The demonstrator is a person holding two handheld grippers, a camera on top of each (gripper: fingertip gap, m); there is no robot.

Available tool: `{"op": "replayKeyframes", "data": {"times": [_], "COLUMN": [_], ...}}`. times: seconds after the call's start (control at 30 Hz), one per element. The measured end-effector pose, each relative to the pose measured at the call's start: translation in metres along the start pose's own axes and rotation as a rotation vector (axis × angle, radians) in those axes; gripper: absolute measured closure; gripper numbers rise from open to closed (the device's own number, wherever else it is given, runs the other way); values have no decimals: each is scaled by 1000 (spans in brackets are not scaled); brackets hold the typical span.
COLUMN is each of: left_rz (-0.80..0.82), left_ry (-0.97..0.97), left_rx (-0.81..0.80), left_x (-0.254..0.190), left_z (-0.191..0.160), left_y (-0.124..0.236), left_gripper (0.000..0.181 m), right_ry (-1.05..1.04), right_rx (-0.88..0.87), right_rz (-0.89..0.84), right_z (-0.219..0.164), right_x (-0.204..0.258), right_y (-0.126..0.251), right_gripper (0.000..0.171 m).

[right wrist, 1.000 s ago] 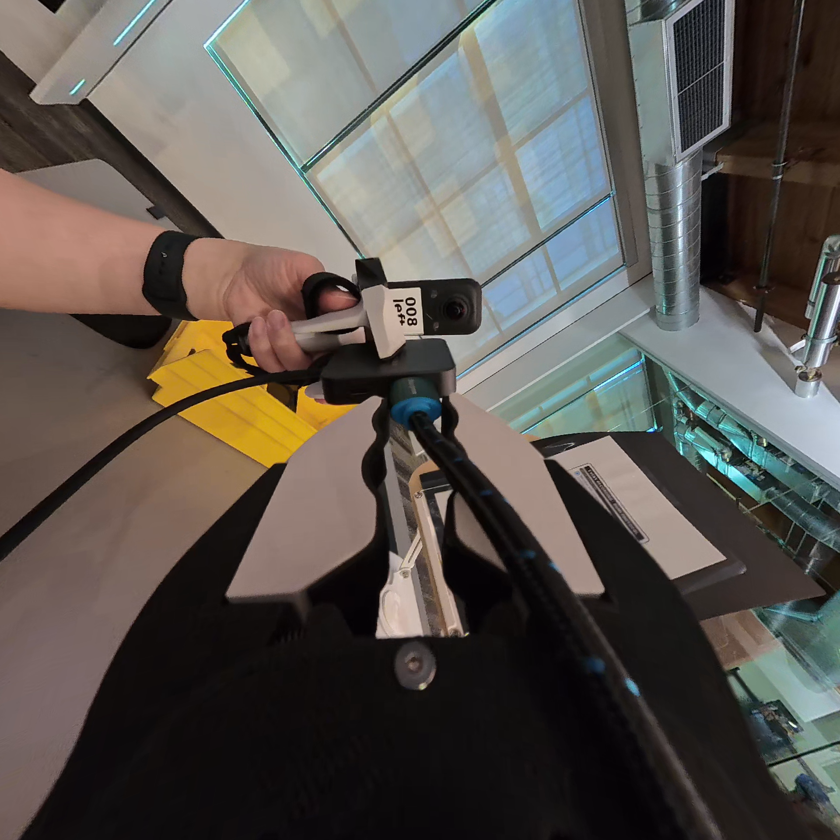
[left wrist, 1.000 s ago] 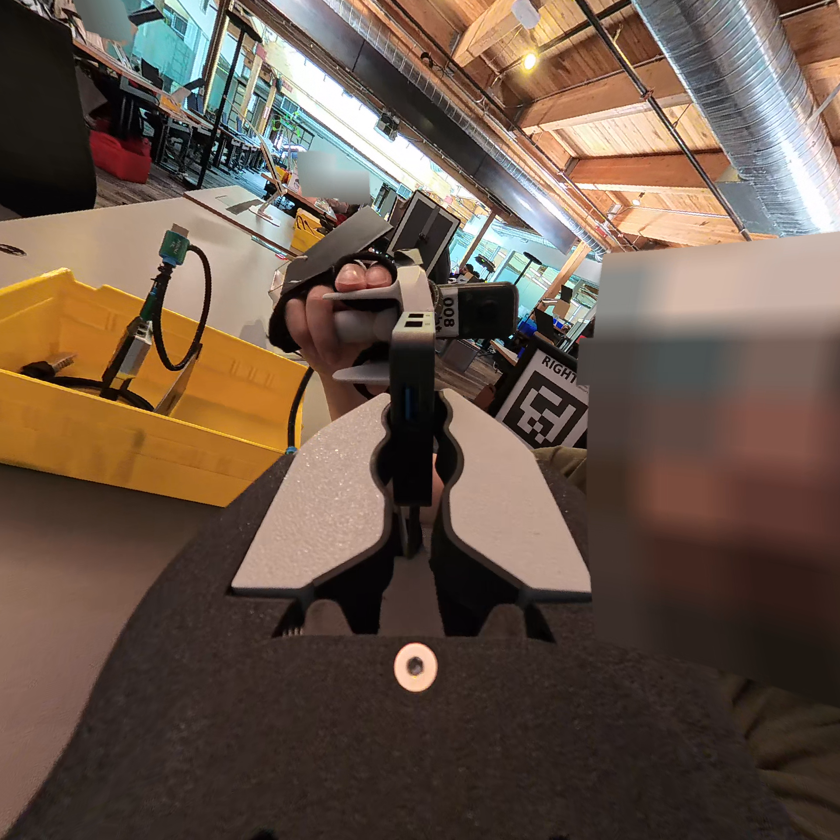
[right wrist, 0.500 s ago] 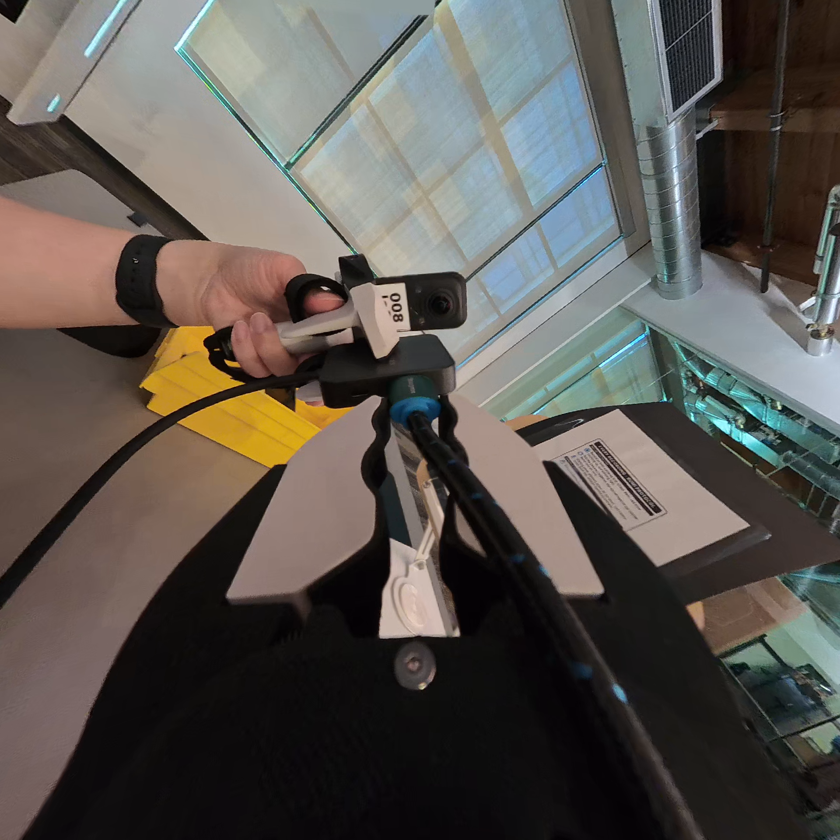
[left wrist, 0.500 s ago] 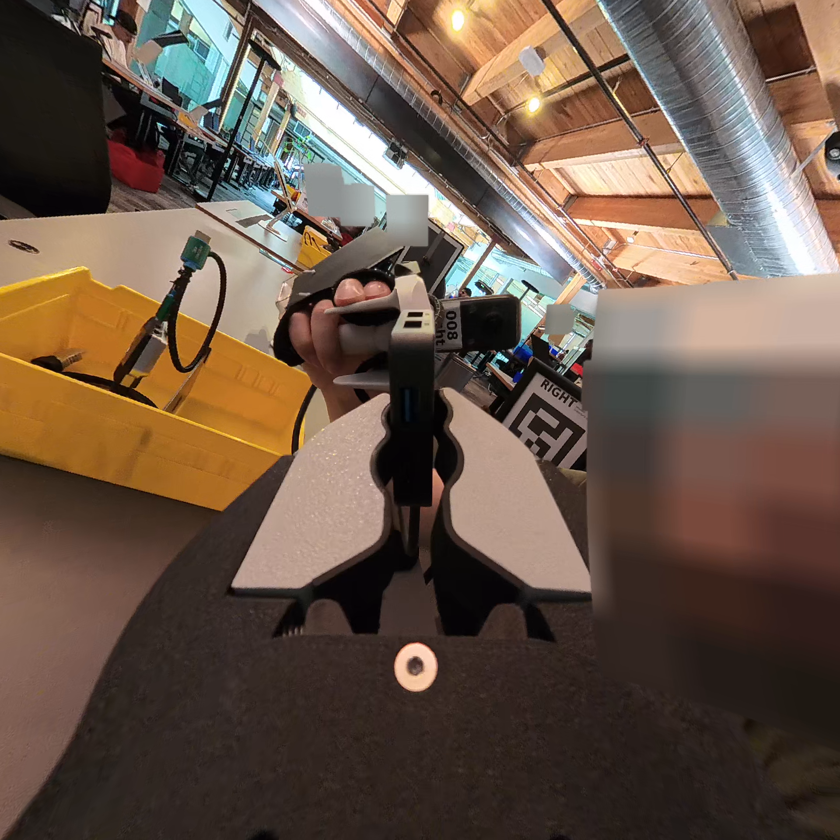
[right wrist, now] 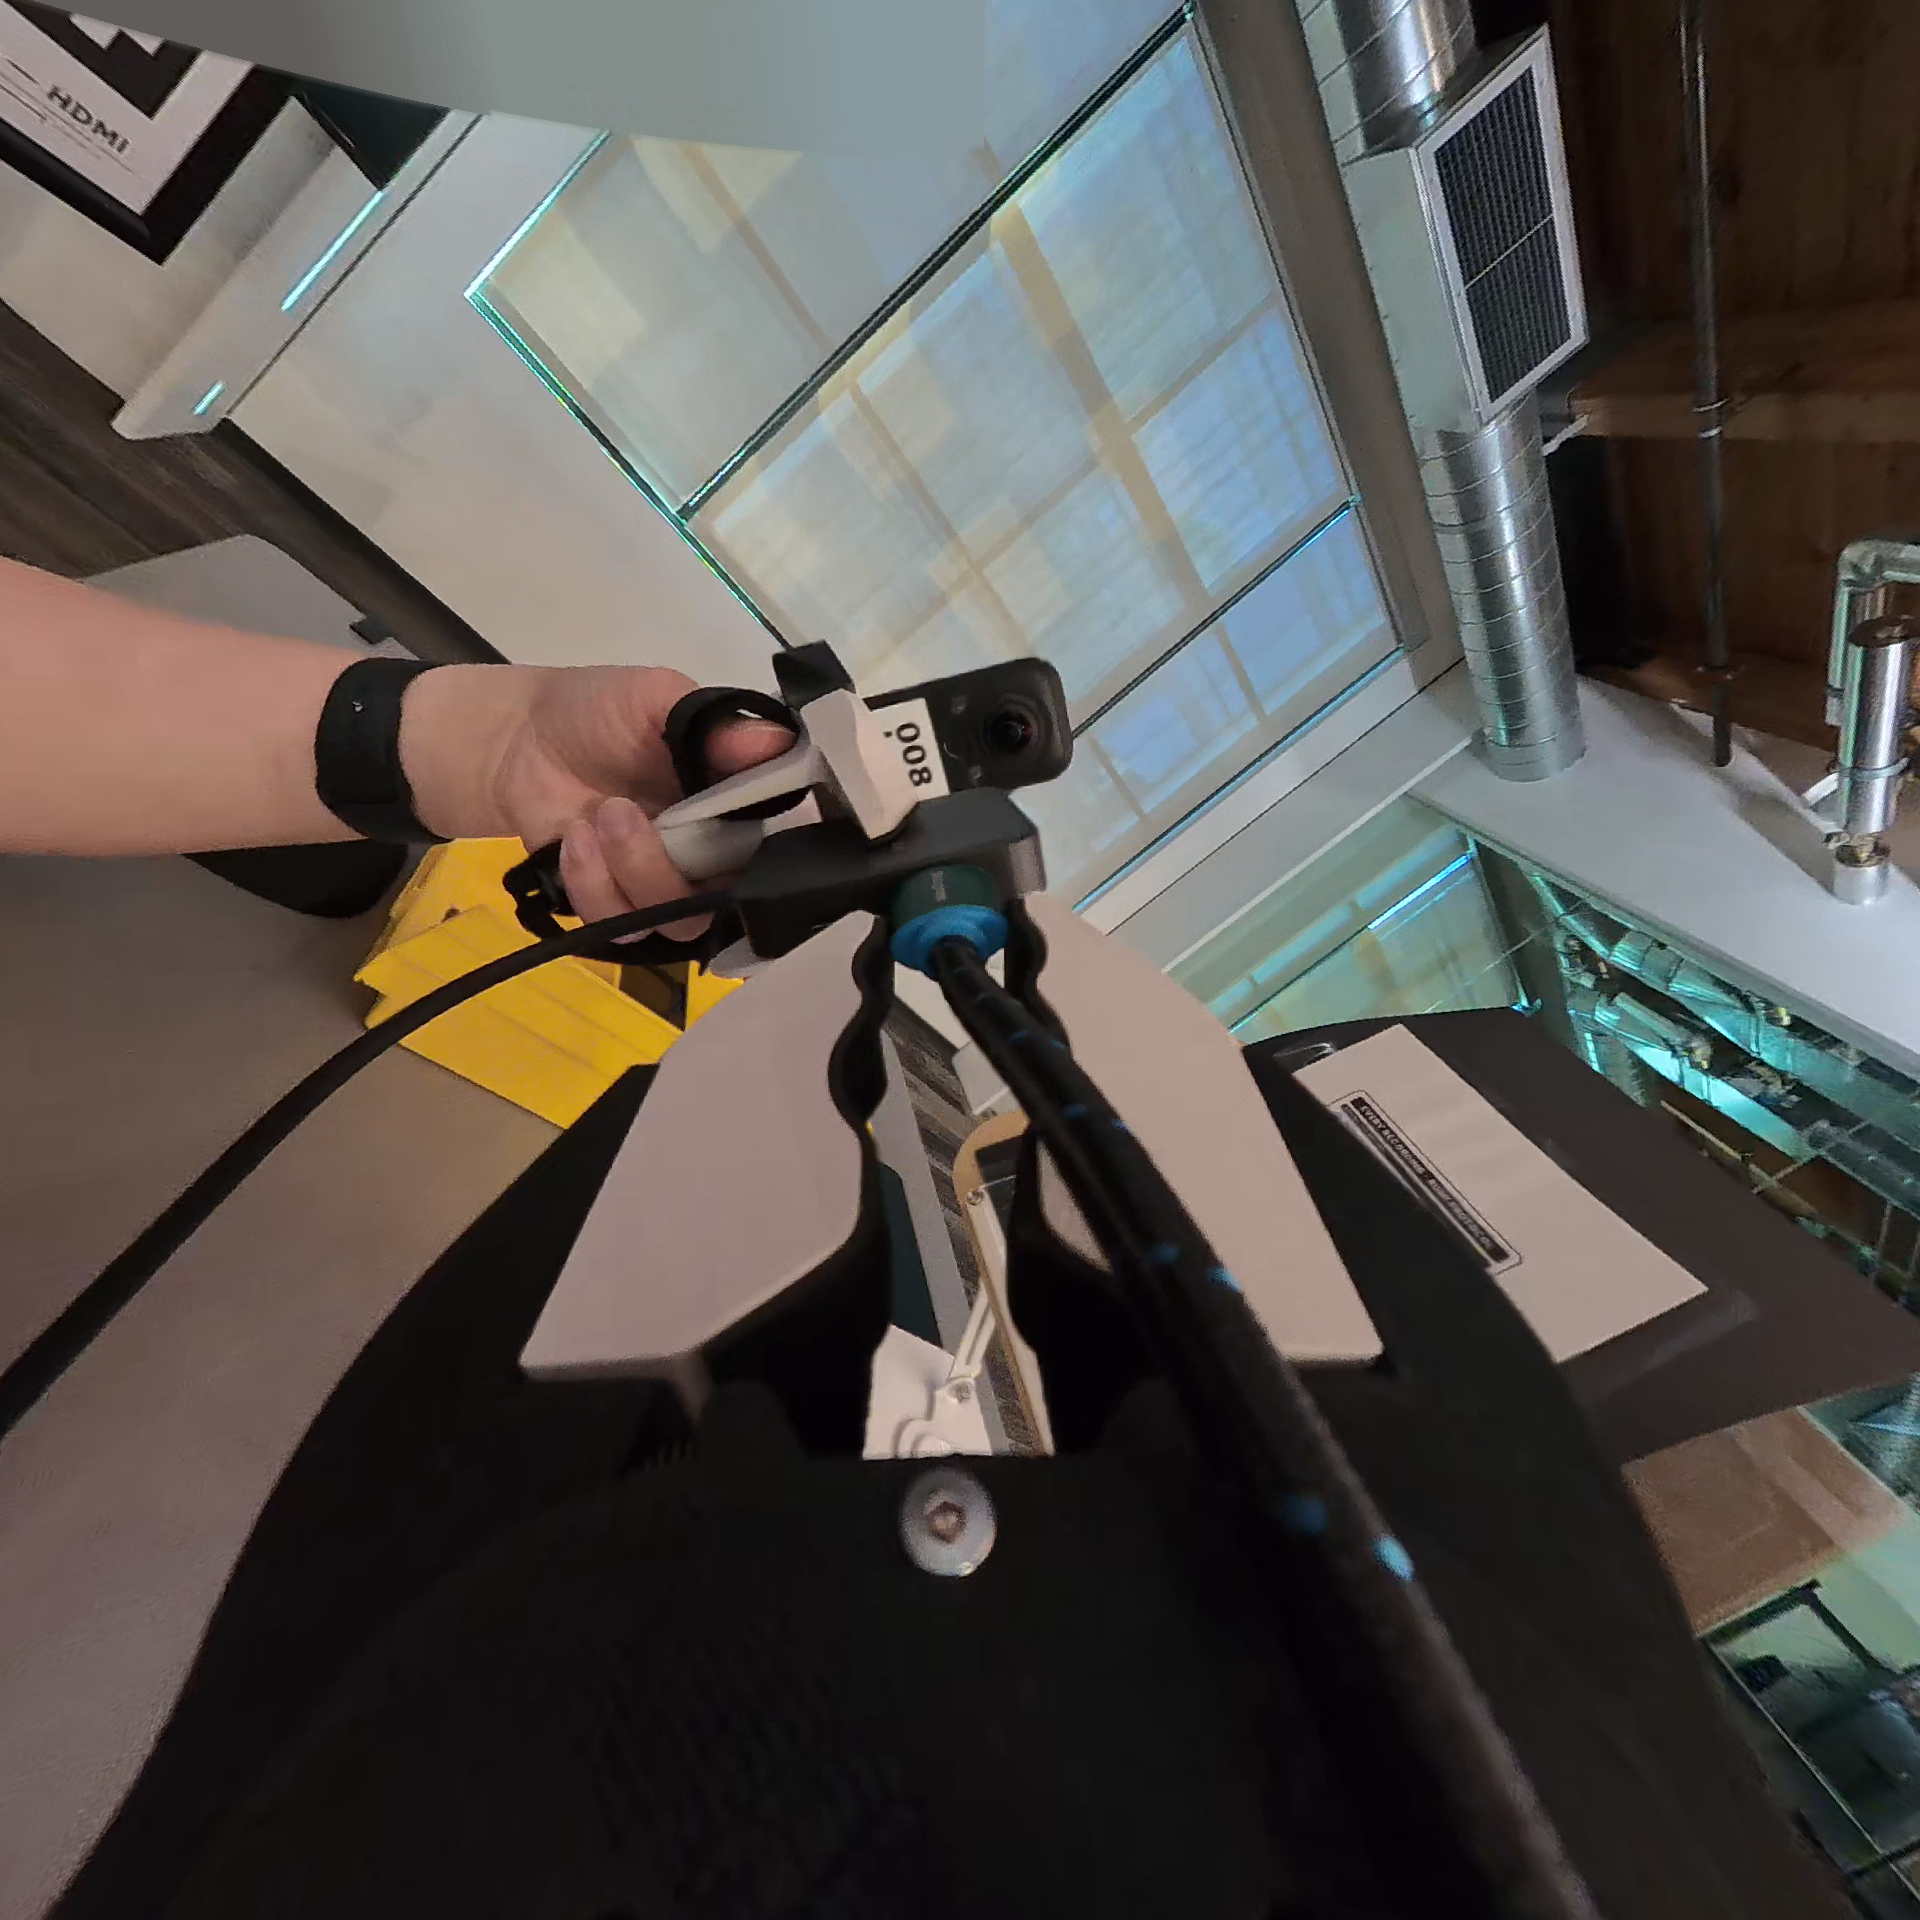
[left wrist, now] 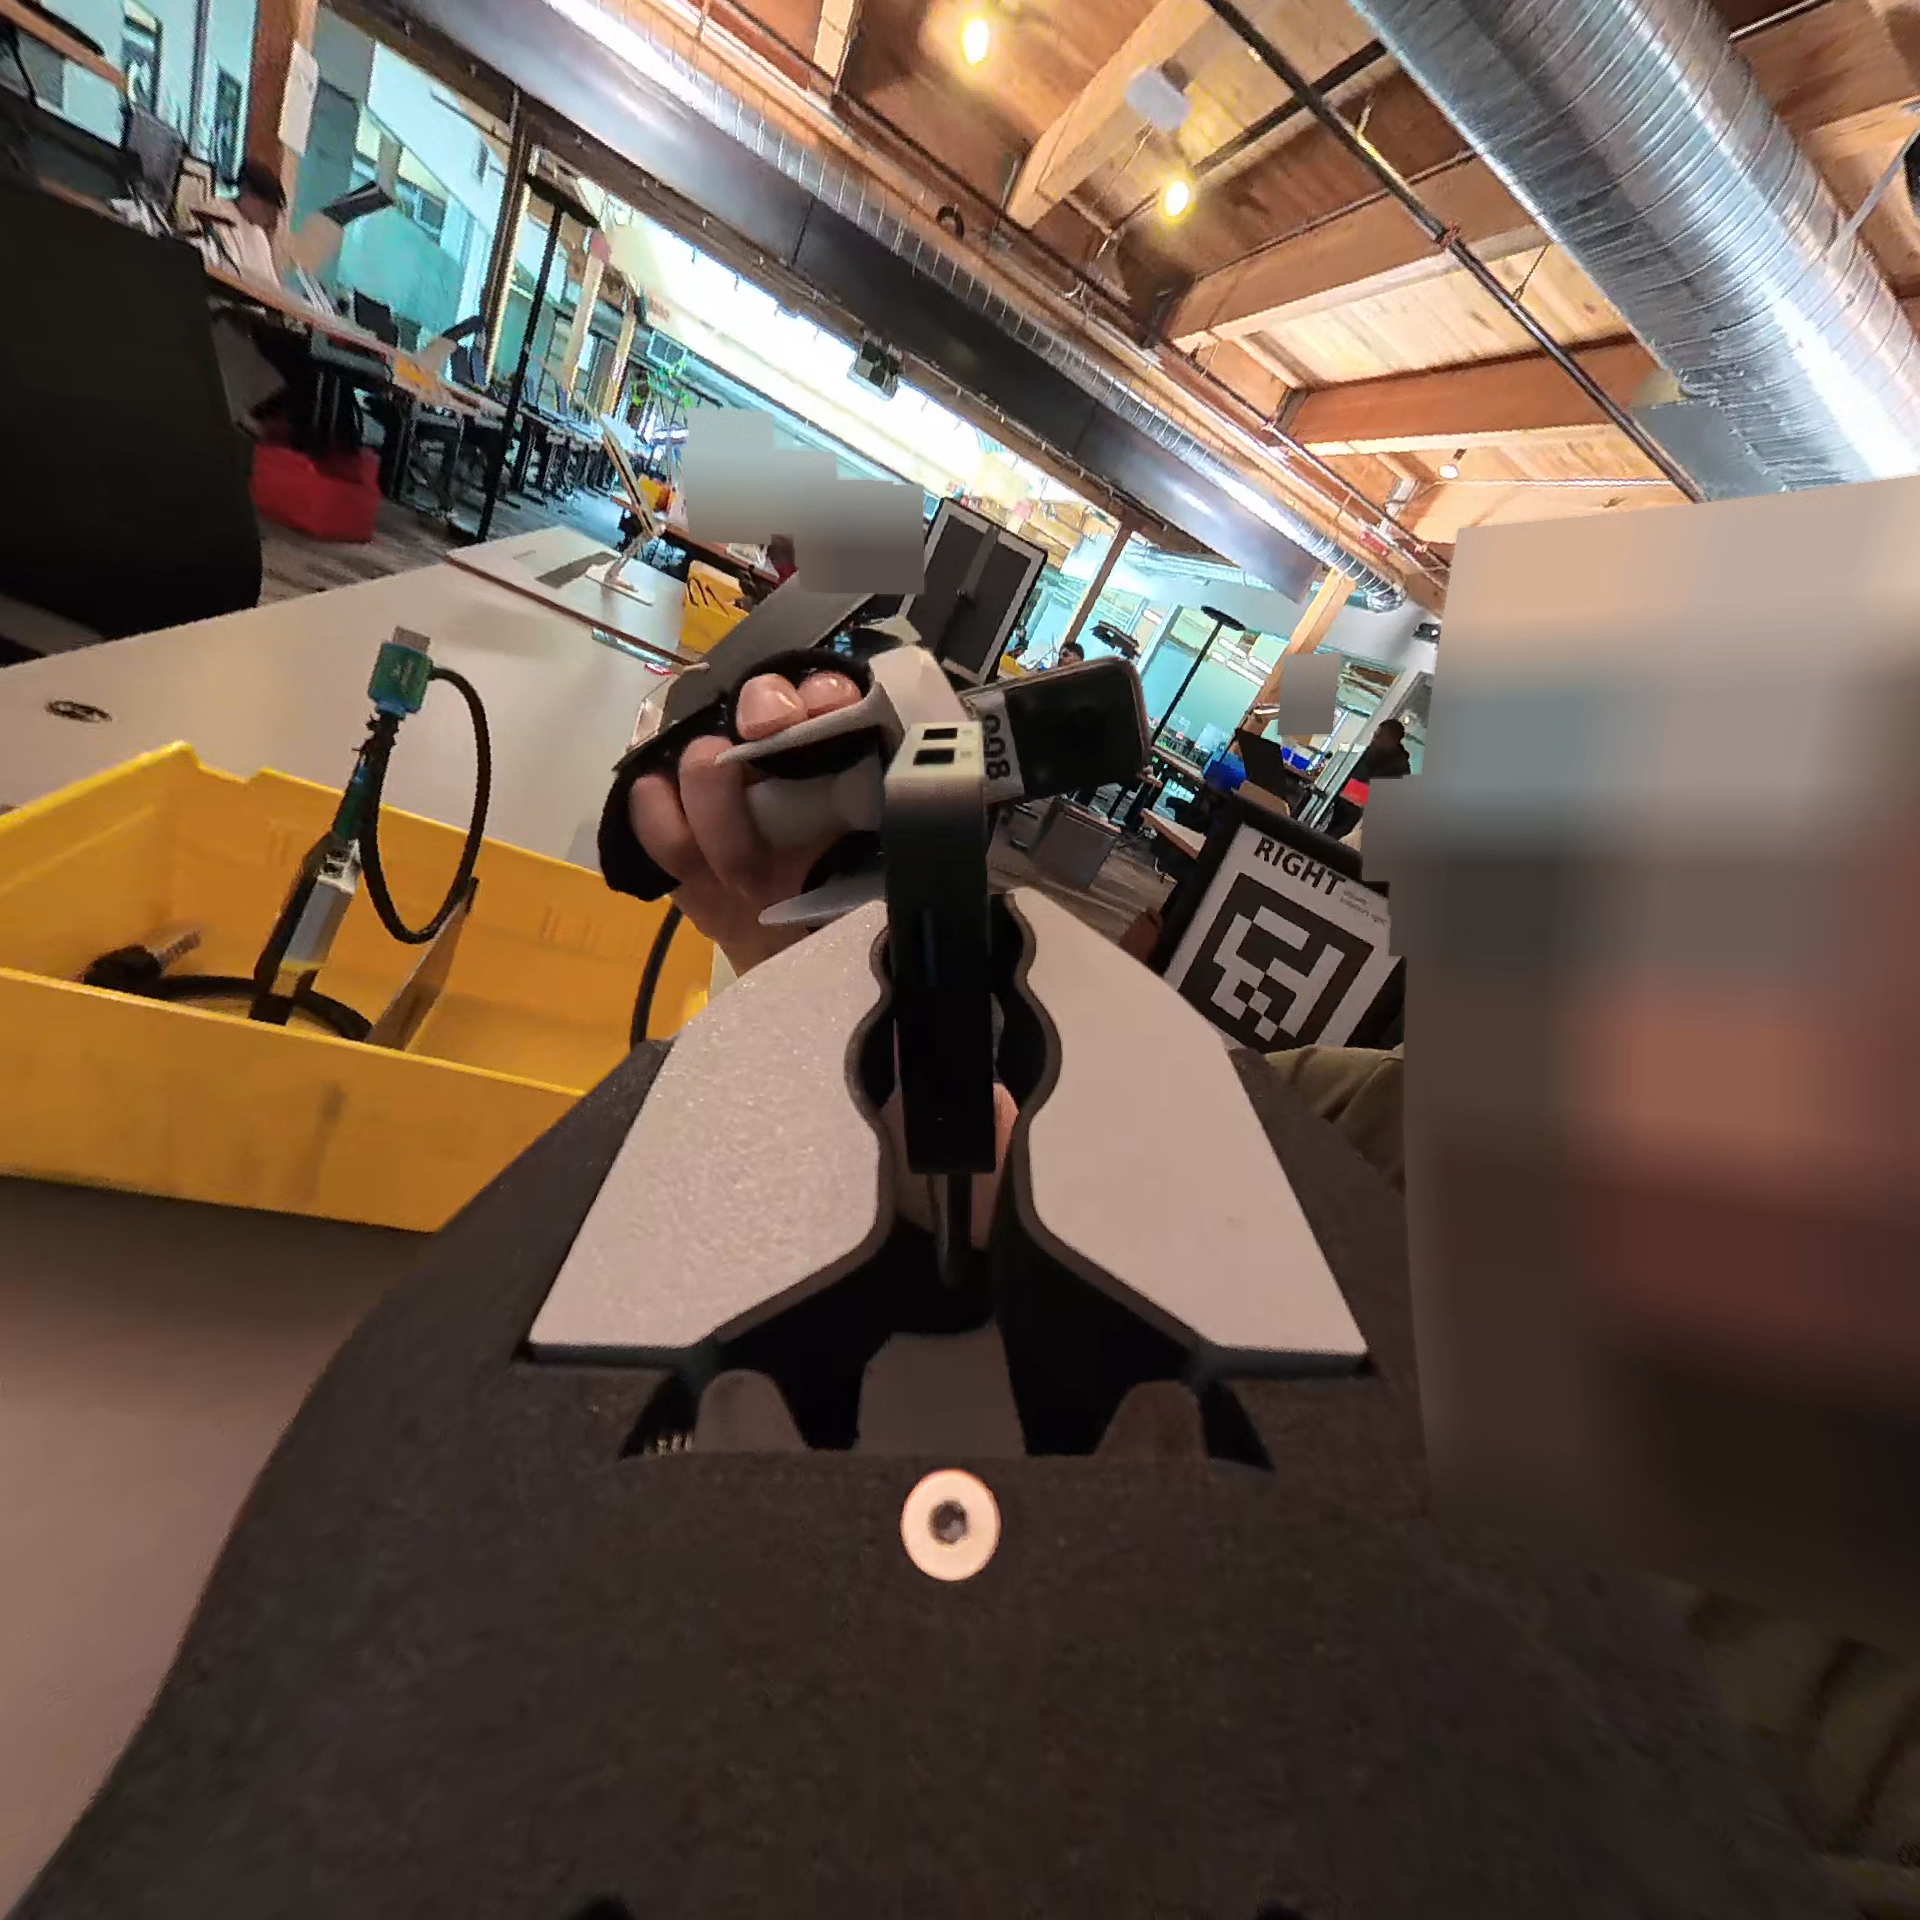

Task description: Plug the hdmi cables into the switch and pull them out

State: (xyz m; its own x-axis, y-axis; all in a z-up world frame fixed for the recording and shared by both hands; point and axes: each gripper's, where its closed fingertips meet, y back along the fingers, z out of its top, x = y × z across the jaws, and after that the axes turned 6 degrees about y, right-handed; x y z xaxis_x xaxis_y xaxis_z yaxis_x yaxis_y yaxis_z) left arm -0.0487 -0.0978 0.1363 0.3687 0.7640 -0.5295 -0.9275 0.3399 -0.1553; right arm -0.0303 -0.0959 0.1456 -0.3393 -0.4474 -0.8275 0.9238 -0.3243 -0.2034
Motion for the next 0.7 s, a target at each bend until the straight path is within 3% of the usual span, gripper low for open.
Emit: {"op": "replayKeyframes", "data": {"times": [0.23,0.7], "left_rz": [-82,-43], "left_ry": [9,18], "left_rx": [-34,15], "left_x": [-6,-1], "left_z": [3,-4], "left_y": [-4,-1], "left_gripper": [168,167], "right_ry": [-20,-32], "right_rx": [-44,-46], "right_rz": [39,66], "right_z": [5,0], "right_x": [6,13], "right_y": [-1,-3], "right_gripper": [150,150]}}
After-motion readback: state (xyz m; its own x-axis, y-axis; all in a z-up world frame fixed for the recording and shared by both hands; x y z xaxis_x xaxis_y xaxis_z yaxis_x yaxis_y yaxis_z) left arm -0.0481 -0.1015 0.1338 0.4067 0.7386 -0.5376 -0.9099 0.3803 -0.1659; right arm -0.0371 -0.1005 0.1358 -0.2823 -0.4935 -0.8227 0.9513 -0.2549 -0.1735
